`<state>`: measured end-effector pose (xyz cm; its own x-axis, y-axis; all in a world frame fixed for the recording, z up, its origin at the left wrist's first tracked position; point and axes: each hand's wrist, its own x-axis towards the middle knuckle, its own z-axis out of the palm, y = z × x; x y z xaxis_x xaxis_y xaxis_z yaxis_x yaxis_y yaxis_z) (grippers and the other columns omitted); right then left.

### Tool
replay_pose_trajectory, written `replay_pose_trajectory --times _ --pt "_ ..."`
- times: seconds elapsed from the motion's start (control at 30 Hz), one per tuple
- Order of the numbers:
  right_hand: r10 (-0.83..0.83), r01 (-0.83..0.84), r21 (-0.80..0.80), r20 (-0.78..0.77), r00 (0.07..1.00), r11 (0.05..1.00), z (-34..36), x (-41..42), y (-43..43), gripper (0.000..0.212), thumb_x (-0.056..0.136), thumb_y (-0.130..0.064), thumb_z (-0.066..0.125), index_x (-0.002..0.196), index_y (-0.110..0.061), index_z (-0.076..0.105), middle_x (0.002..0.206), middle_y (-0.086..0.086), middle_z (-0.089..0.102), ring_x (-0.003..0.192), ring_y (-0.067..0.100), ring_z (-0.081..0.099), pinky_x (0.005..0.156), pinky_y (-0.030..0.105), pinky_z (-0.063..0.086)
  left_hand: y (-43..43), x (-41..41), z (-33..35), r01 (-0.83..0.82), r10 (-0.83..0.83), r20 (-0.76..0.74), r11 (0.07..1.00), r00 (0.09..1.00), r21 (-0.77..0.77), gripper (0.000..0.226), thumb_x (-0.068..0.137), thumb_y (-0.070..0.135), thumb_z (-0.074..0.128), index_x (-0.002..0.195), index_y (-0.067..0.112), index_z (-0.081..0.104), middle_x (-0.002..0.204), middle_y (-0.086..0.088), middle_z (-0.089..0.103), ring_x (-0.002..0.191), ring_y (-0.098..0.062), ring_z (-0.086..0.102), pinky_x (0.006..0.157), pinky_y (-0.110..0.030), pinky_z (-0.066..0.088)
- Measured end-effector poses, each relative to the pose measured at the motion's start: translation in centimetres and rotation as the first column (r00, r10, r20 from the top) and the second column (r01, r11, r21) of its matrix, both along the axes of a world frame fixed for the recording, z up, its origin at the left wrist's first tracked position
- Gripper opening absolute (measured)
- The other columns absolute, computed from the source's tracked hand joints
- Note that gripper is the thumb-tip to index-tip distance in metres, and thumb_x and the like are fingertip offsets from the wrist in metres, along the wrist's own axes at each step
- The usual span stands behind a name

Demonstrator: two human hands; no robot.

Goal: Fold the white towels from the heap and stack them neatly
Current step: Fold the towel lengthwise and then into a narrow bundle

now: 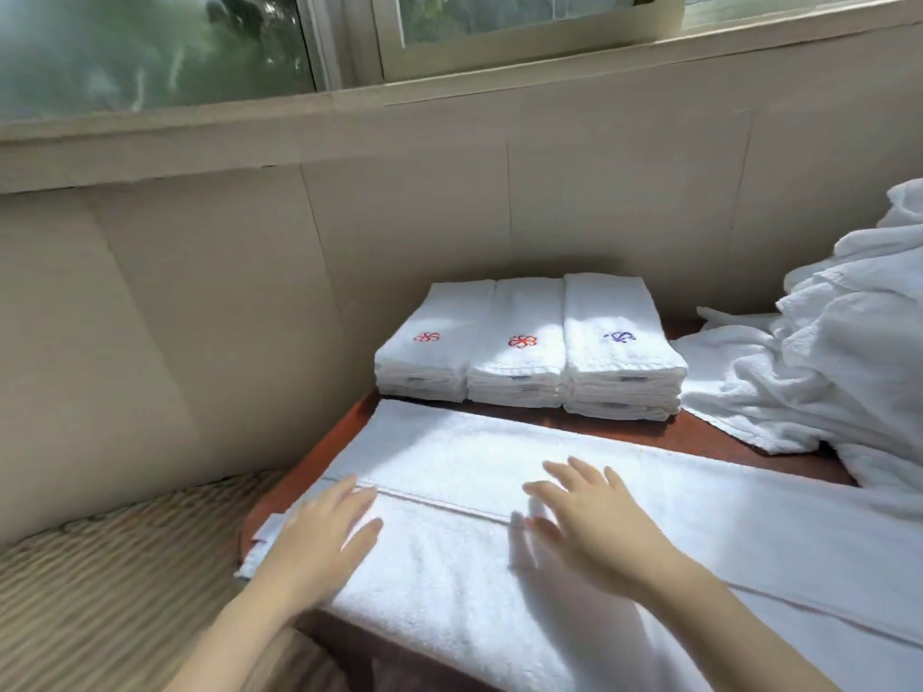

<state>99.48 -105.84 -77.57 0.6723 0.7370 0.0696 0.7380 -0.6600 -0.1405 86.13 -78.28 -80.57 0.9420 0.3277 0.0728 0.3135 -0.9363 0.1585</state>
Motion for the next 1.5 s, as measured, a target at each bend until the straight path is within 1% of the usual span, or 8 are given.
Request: replay_pose_trajectory --times 0.23,0.33,0.5,0.6,0.73,0.93,1.1,1.5 --pt "0.357 -0.359 -0.064 -0.045 0.933 0.931 -1.8 -6.1 3.5 0.068 0.089 -0.066 0.035 0.146 -0.031 0.019 0.154 0.003 0.019 0.141 0.026 0.013 0.115 0.045 0.008 0.6 -6.2 -1.1 0.348 -0.388 0.142 0.905 0.911 0.243 0.056 0.079 0.055 0.051 0.124 0.025 0.064 0.131 -0.001 0.059 0.118 -0.015 0.055 0.099 -0.027 0.034" --pt "0.379 -0.377 -0.169 -0.026 0.925 0.91 -2.2 -7.7 4.4 0.07 0.089 -0.058 0.046 0.143 -0.026 0.017 0.148 0.008 0.022 0.137 0.029 0.018 0.111 0.048 0.017 1.5 -6.0 -1.1 0.31 -0.381 0.304 0.916 0.873 0.256 0.045 0.074 0.019 0.041 0.104 0.017 0.075 0.108 0.001 0.071 0.096 -0.014 0.067 0.083 -0.022 0.044" --pt "0.204 -0.202 -0.028 0.086 0.975 0.979 -0.6 -8.4 4.8 0.02 0.092 -0.012 0.037 0.111 -0.017 0.04 0.11 0.004 0.049 0.101 0.03 0.053 0.059 0.033 0.033 2.9 -4.3 -0.1 0.221 -0.314 0.399 0.939 0.861 0.264 0.043 0.061 0.003 0.039 0.089 0.013 0.071 0.084 0.003 0.069 0.079 -0.015 0.059 0.068 -0.022 0.04" --pt "0.026 -0.023 -0.067 0.04 0.999 0.997 0.4 -7.3 4.2 0.034 0.083 -0.008 0.046 0.113 -0.021 0.035 0.11 0.003 0.05 0.101 0.029 0.055 0.055 0.032 0.027 4.6 -2.6 1.4 0.016 0.0 0.48 0.999 0.877 -0.029 0.047 0.062 -0.013 0.048 0.093 0.012 0.072 0.091 0.006 0.068 0.087 -0.015 0.059 0.077 -0.02 0.039" --pt "-0.213 0.214 -0.052 0.013 0.977 0.976 3.0 -3.5 1.8 0.014 0.083 -0.012 0.044 0.093 -0.022 0.043 0.111 0.001 0.057 0.103 0.028 0.058 0.065 0.029 0.034 6.8 0.3 4.1 0.003 0.233 0.457 0.889 0.858 -0.458 0.042 0.076 -0.013 0.052 0.076 0.025 0.069 0.078 0.01 0.071 0.076 -0.01 0.061 0.072 -0.021 0.045" --pt "-0.435 0.432 0.047 0.144 0.889 0.9 4.6 5.5 1.4 0.013 0.09 -0.013 0.044 0.077 -0.018 0.042 0.105 0.008 0.063 0.088 0.031 0.059 0.063 0.029 0.037 7.8 8.8 5.4 -0.044 0.308 0.343 0.797 0.887 -0.603 0.022 0.091 0.008 0.047 0.077 0.016 0.061 0.075 0.007 0.063 0.068 -0.011 0.055 0.062 -0.025 0.041" --pt "-0.38 0.382 -0.029 0.069 0.923 0.924 -0.8 10.7 2.4 0.02 0.097 -0.032 0.037 0.087 -0.017 0.047 0.112 0.006 0.063 0.103 0.029 0.06 0.071 0.032 0.042 7.6 13.6 2.4 -0.291 0.352 0.104 0.881 0.93 -0.373 0.035 0.094 0.029 0.043 0.063 0.018 0.031 0.068 0.001 0.042 0.062 -0.018 0.039 0.056 -0.032 0.026" --pt "-0.469 0.458 0.117 0.093 0.878 0.881 -3.0 12.6 2.6 0.031 0.097 -0.046 0.039 0.08 -0.019 0.036 0.101 0.005 0.064 0.094 0.028 0.061 0.064 0.032 0.037 7.1 14.6 1.3 -0.355 0.353 0.124 0.935 0.927 -0.014 0.025 0.095 0.029 0.035 0.073 0.019 0.038 0.094 -0.005 0.06 0.088 -0.028 0.054 0.067 -0.032 0.036"
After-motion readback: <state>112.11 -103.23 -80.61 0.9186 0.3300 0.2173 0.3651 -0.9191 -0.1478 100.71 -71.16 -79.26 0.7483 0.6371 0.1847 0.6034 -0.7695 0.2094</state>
